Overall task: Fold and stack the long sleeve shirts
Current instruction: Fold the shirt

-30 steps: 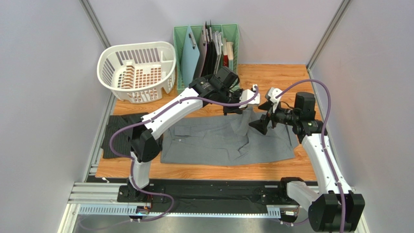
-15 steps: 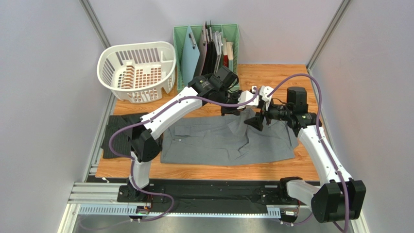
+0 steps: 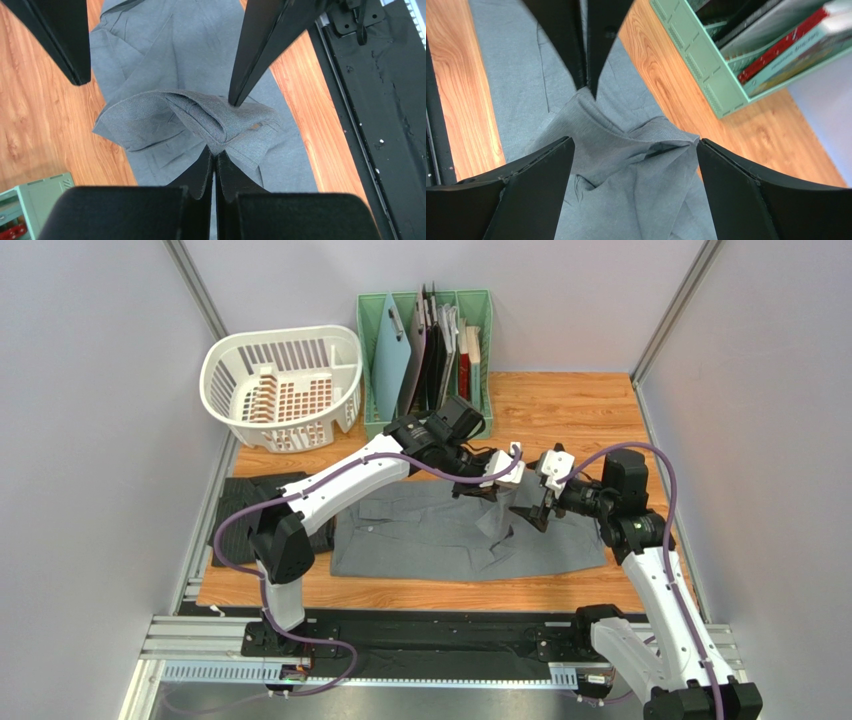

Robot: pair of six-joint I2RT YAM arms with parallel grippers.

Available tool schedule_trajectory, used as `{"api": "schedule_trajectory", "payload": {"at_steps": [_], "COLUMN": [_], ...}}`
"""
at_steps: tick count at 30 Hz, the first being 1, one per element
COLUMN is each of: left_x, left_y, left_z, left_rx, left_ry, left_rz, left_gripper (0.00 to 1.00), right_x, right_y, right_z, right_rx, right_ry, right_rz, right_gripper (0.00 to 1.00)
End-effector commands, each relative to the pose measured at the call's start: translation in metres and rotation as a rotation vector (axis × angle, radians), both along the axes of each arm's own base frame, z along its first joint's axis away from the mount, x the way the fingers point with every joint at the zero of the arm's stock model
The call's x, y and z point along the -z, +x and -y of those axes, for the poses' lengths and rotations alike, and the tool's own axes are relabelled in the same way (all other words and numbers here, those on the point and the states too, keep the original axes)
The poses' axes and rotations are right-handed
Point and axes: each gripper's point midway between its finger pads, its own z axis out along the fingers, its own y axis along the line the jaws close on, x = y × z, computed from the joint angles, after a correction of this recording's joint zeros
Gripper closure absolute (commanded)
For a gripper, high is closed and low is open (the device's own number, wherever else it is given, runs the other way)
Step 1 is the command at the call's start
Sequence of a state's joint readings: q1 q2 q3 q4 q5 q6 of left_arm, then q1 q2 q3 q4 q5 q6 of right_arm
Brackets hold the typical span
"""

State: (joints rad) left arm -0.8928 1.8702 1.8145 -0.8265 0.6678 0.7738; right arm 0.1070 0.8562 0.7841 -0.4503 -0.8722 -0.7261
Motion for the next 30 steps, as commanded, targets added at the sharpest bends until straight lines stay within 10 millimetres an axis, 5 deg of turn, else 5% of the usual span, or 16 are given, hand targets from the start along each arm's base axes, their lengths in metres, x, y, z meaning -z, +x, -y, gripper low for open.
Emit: {"api": "schedule_trajectory", "payload": {"at_steps": [1, 5, 15, 18, 20, 21, 26, 27, 29, 30], "left_x": [-0.051, -0.056, -0.053, -0.052, -0.055, -0.054, -0.074, -0.105, -0.111, -0.137], "left_y": [-0.008, -0.009, -0.03, -0.028, -0.025, -0.021, 0.023, 0.035, 0.047, 0.044], "left_z": [0.006, 0.007, 0.003, 0.004, 0.005, 0.006, -0.015, -0.024, -0.048, -0.058], "left_rx": [0.122, 0.156, 0.281, 0.277, 0.255, 0.23, -0.112, -0.181, -0.298, -0.317], "left_ry": [-0.212, -0.234, -0.262, -0.253, -0.247, -0.234, -0.214, -0.293, -0.323, -0.392], "left_rz": [0.11, 0.14, 0.124, 0.121, 0.109, 0.106, 0.046, 0.094, 0.029, 0.075], "left_gripper": [1.0, 1.0, 1.0, 0.99, 0.94, 0.89, 0.64, 0.59, 0.21, 0.01], "right_x": [-0.01, -0.007, -0.008, -0.004, -0.004, -0.004, -0.001, -0.002, -0.008, -0.017], "right_y": [-0.018, -0.034, -0.022, -0.024, -0.024, -0.026, -0.024, -0.022, -0.021, -0.015], "right_z": [-0.01, -0.017, -0.03, -0.033, -0.034, -0.035, -0.026, -0.025, -0.022, -0.023], "right_rx": [-0.143, -0.235, -0.321, -0.342, -0.34, -0.334, -0.244, -0.225, -0.159, -0.134], "right_ry": [-0.025, -0.022, -0.06, -0.079, -0.081, -0.075, -0.09, -0.088, -0.048, -0.021], "right_rz": [0.138, 0.151, 0.212, 0.207, 0.199, 0.181, 0.15, 0.159, 0.129, 0.15], "right_gripper": [0.02, 0.02, 0.14, 0.42, 0.87, 1.0, 1.0, 1.0, 1.0, 1.0]}}
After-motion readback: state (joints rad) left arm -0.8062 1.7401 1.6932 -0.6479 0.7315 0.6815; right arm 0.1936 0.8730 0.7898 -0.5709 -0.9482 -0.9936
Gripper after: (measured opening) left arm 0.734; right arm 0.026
